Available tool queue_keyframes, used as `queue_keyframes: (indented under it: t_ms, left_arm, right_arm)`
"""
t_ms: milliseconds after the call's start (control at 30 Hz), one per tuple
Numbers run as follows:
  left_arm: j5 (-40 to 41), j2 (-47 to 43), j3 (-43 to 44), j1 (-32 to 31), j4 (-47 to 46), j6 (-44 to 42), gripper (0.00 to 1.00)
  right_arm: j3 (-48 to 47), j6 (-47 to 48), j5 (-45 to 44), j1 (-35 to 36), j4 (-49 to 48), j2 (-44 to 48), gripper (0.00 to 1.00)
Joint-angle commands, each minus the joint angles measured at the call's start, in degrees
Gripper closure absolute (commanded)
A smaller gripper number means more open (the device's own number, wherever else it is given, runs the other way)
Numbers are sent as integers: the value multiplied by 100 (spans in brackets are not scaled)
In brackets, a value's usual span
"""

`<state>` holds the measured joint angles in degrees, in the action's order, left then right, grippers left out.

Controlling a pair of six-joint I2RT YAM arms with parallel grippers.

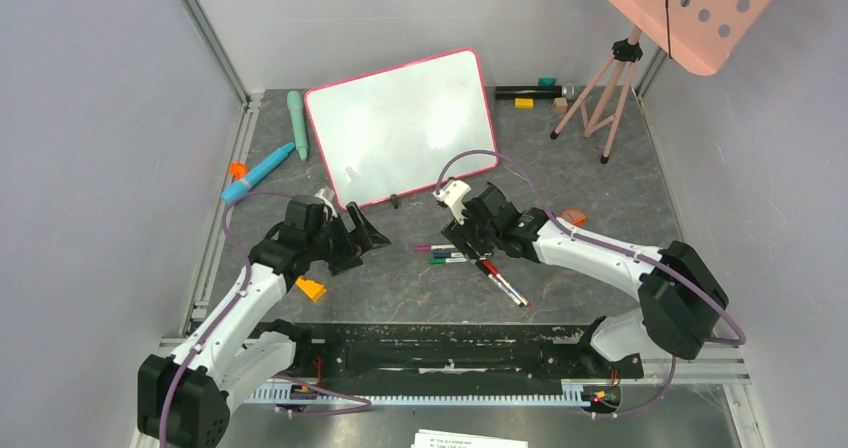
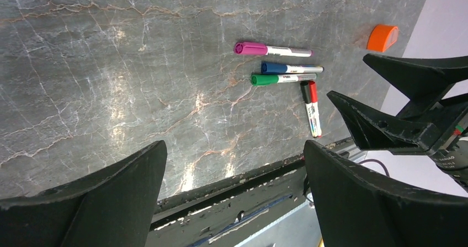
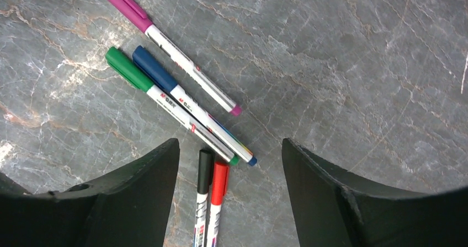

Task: Write a sentence on the whiteboard
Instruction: Pick up the whiteboard marker from the center of the board.

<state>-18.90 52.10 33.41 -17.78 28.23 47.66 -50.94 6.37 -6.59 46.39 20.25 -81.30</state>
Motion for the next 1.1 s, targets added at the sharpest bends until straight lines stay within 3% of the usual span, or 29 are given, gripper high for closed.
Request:
queue_keyframes:
  t_ms: [0,233,800,900,1067]
  left_arm:
    - [104,23,229,-33,7,-288,0]
    - [226,24,292,-31,92,-237,0]
    - [300,83,394,-32,157,-143,0]
    - [281,155,456,-31,157,-151,0]
    - [281,247,567,-32,169,-113,0]
  right_arm:
    - [-429,278,238,58,-372,-345,30]
    - [-944,637,347,111,-305,-1136,38]
    - [-852,778,194,108,-684,-1908,48]
    - [-806,760,196,108,-759,-2011,59]
    - [-770,760,270,104,-758,-1843,89]
